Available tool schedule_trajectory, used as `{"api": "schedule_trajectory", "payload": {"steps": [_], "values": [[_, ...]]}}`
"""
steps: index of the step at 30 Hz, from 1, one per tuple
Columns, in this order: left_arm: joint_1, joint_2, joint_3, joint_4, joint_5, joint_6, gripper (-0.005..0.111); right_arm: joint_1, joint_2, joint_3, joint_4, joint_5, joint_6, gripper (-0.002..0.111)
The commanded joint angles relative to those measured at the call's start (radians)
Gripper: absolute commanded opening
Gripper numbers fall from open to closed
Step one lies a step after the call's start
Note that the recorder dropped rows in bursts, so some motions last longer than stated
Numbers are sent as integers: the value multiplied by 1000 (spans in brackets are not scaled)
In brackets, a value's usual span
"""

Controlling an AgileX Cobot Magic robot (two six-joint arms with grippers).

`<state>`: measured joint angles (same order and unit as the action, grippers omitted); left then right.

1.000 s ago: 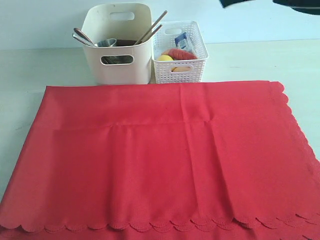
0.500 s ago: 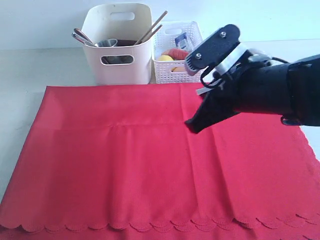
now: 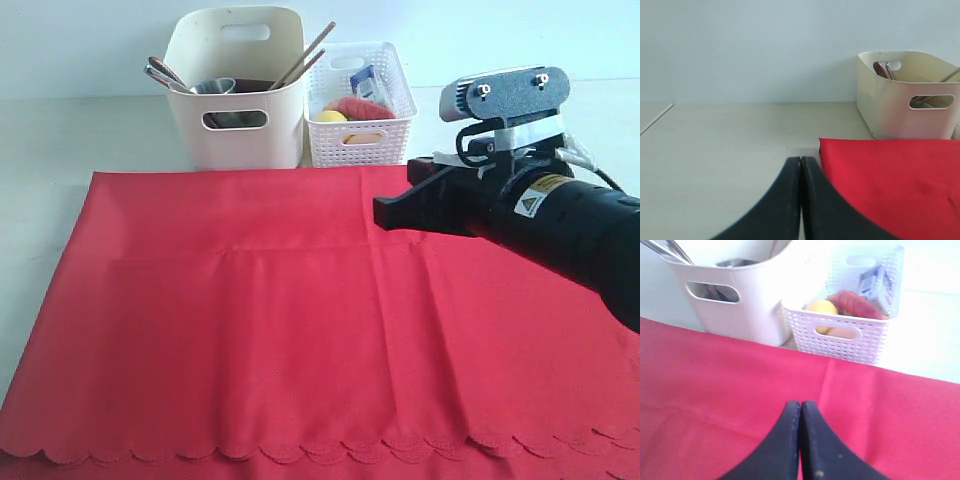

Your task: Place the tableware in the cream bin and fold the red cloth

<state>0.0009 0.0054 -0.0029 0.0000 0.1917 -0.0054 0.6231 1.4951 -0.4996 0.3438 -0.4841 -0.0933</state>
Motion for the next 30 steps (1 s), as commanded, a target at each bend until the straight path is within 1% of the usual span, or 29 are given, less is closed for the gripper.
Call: {"api": "schedule_trajectory", "payload": {"steps": [1,4,8,11,12,17,20,22,24,27,30], "values": [[2,-5,3,0,-5,-6,2,-43,35,15,-117,19,147,0],[2,-5,3,0,-5,-6,2,-55,36,15,-113,96,138,0],[2,-5,3,0,-5,-6,2,-67,36,15,-80,84,-32,0],[2,-5,3,0,-5,-6,2,-129,40,-9,66,97,-137,0],[2,-5,3,0,-5,-6,2,-173,45,-27,92,129,-180,0],[2,-5,3,0,-5,-6,2,-345,116,-170,56,428,-153,0],[2,-5,3,0,-5,-6,2,-376,181,-248,56,588,-161,0],[2,-5,3,0,-26,-4,2,-376,216,-290,67,688,-227,0],[0,-5,3,-70,-83,-81,2,-376,240,-319,134,760,-317,0],[0,-5,3,-264,-157,-295,2,-376,244,-326,261,794,-460,0],[0,-5,3,-290,-270,-320,2,-373,244,-326,318,835,-537,0]]}}
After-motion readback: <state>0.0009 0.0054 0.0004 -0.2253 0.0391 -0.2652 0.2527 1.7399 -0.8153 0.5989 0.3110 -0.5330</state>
